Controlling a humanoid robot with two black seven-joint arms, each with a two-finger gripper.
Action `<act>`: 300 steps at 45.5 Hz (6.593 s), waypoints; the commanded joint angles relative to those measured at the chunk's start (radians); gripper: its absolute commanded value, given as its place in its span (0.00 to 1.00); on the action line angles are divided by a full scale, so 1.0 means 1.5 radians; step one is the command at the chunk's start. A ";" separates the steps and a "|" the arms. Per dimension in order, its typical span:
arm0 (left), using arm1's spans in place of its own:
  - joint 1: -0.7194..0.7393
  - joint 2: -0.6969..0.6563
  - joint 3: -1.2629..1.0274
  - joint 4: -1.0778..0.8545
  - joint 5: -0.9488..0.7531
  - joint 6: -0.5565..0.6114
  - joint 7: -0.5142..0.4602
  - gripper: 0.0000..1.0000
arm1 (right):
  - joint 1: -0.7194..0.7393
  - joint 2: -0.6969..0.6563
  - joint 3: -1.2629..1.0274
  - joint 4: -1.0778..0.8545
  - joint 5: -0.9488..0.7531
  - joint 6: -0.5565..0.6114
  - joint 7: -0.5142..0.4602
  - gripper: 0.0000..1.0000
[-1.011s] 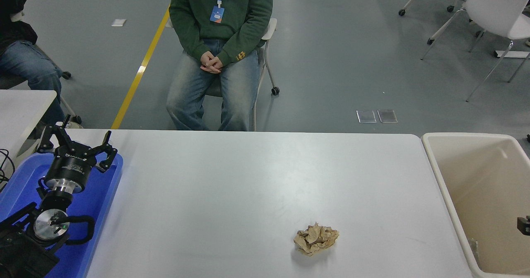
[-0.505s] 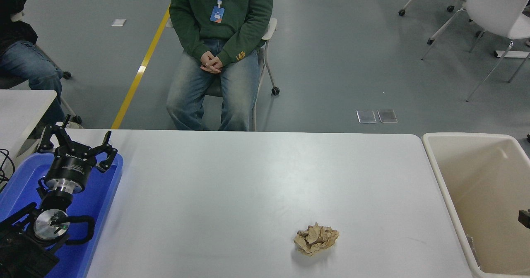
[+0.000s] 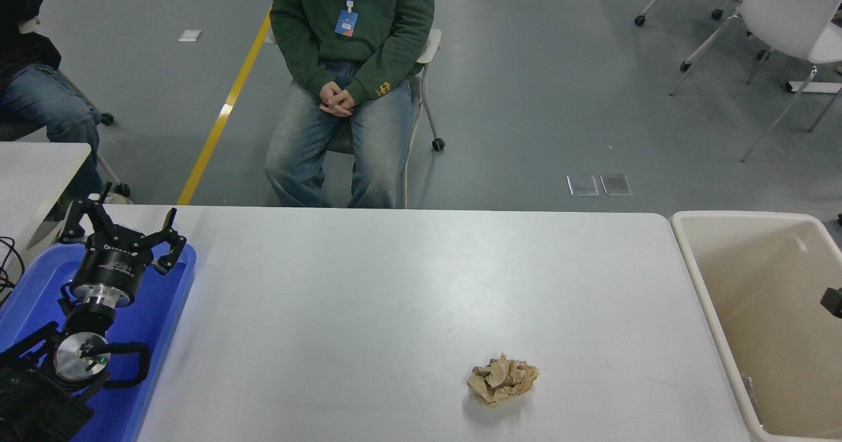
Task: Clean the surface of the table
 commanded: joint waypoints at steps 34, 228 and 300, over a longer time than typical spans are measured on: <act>0.001 0.000 0.001 0.000 0.000 0.000 0.000 1.00 | -0.213 0.041 0.736 0.506 0.137 0.109 0.033 1.00; 0.000 0.000 0.000 0.000 0.000 -0.001 0.000 1.00 | 0.116 -0.005 -0.055 0.788 -0.729 -0.155 0.052 1.00; 0.000 0.000 0.000 0.000 0.000 -0.001 0.000 1.00 | 0.096 0.139 -0.244 0.538 -0.708 -0.284 0.050 1.00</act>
